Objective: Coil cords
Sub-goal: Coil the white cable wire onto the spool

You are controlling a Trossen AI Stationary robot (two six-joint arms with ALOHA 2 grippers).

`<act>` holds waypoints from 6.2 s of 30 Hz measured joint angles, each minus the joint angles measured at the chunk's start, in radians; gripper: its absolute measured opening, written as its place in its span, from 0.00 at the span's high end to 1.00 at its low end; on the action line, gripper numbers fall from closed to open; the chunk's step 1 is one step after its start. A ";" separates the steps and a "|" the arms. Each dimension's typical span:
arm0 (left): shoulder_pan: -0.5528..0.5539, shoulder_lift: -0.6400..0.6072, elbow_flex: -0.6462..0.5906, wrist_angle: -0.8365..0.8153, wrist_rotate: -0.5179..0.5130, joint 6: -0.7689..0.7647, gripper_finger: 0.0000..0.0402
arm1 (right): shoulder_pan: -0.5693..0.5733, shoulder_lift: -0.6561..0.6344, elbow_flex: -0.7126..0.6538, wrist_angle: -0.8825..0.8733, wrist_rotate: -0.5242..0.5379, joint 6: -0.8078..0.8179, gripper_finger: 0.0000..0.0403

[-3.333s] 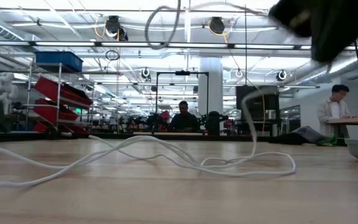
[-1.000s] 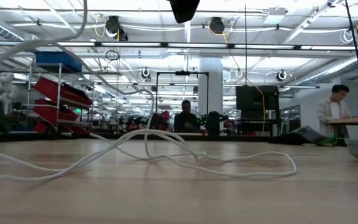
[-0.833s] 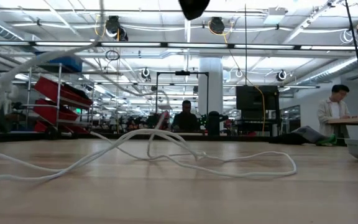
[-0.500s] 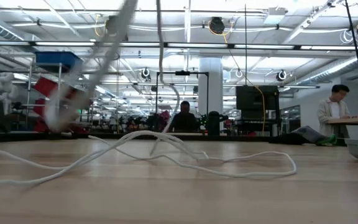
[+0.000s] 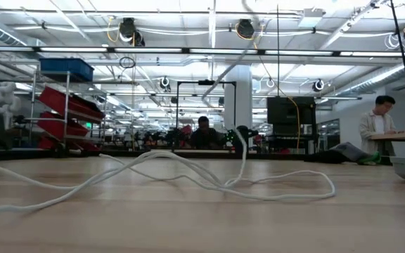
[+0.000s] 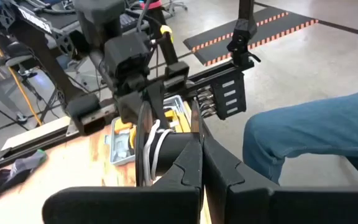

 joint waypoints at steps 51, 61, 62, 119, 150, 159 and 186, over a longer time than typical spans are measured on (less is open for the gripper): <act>0.173 0.001 -0.018 -0.046 0.161 -0.010 1.00 | -0.046 0.282 0.075 0.038 0.249 0.086 0.77; 0.121 0.000 0.007 -0.050 0.113 0.036 1.00 | -0.111 0.418 0.076 0.350 0.329 0.061 0.59; 0.118 0.000 0.009 -0.048 0.107 0.036 1.00 | -0.114 0.420 0.077 0.367 0.323 0.051 0.60; 0.107 0.000 0.010 -0.026 0.103 0.054 1.00 | -0.093 0.416 0.075 0.313 0.342 0.058 0.80; 0.107 0.000 0.008 -0.058 0.102 0.032 1.00 | -0.041 0.218 0.075 -0.005 0.328 0.119 1.00; 0.108 0.000 0.008 -0.056 0.025 0.061 1.00 | 0.062 0.056 0.076 -0.145 0.287 0.155 1.00; 0.191 0.000 -0.016 -0.152 0.170 -0.140 1.00 | 0.126 -0.023 0.076 -0.039 0.405 -0.070 1.00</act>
